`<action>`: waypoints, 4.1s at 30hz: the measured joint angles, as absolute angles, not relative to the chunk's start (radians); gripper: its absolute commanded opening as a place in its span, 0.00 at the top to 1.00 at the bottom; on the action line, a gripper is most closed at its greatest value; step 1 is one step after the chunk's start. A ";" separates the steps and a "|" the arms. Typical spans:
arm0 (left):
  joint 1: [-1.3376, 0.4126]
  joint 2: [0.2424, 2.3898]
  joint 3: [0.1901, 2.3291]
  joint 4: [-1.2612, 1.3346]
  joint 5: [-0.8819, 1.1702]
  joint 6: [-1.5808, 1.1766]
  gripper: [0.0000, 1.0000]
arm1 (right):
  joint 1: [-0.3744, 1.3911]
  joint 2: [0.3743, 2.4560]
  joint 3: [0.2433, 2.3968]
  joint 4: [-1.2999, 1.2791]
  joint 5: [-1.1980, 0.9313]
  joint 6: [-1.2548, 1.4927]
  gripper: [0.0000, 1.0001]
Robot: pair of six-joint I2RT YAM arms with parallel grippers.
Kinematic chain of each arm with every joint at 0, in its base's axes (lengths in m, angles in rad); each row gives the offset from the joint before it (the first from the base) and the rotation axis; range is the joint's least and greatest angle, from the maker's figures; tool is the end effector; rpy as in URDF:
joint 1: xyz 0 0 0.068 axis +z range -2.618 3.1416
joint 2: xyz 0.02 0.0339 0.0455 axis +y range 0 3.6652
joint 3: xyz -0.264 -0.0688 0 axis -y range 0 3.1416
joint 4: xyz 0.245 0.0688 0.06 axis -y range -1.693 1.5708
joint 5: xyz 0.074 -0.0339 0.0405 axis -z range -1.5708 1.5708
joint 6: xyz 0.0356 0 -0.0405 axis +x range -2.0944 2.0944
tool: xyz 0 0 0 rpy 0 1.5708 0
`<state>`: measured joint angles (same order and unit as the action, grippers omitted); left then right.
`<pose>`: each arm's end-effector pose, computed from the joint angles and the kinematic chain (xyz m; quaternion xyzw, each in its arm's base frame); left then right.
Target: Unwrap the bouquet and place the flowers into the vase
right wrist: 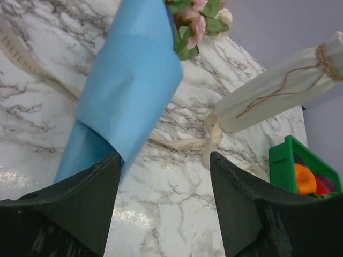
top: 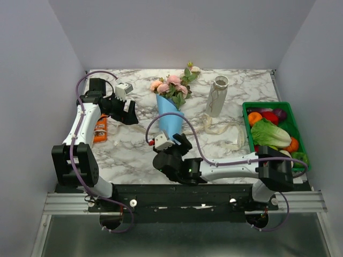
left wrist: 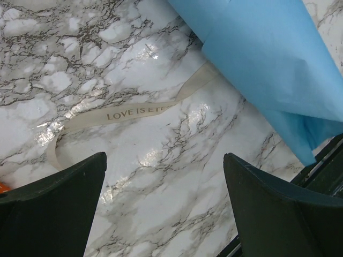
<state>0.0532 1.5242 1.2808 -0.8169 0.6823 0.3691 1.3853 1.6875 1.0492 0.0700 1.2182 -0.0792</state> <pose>0.3104 -0.0060 0.2877 0.2269 0.8872 -0.2667 0.3005 0.0985 0.3437 0.2315 -0.2764 0.7187 -0.1590 0.6179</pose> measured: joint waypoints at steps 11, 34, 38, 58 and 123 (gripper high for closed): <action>0.050 1.524 1.281 -0.818 0.694 0.368 0.01 | 1.370 1.615 1.123 -0.517 1.275 0.542 0.10; -0.041 1.524 1.283 -0.816 0.697 0.323 0.01 | 1.476 1.674 1.357 -1.315 1.327 1.327 0.00; -0.040 1.524 1.285 -0.810 0.699 0.312 0.01 | 1.477 1.473 1.105 -0.770 1.107 0.736 0.00; 0.032 1.485 1.287 -0.815 0.705 0.318 0.01 | 1.368 1.555 0.965 -0.136 0.813 -0.216 0.00; -0.316 1.747 1.644 -0.818 0.640 0.264 0.01 | 1.166 1.065 0.857 -0.326 1.055 0.455 0.24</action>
<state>-0.3164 1.7473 1.6436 -0.8177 0.6399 0.2642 1.1656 1.0649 0.8566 -0.3264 1.0554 0.4545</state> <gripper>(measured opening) 0.988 0.790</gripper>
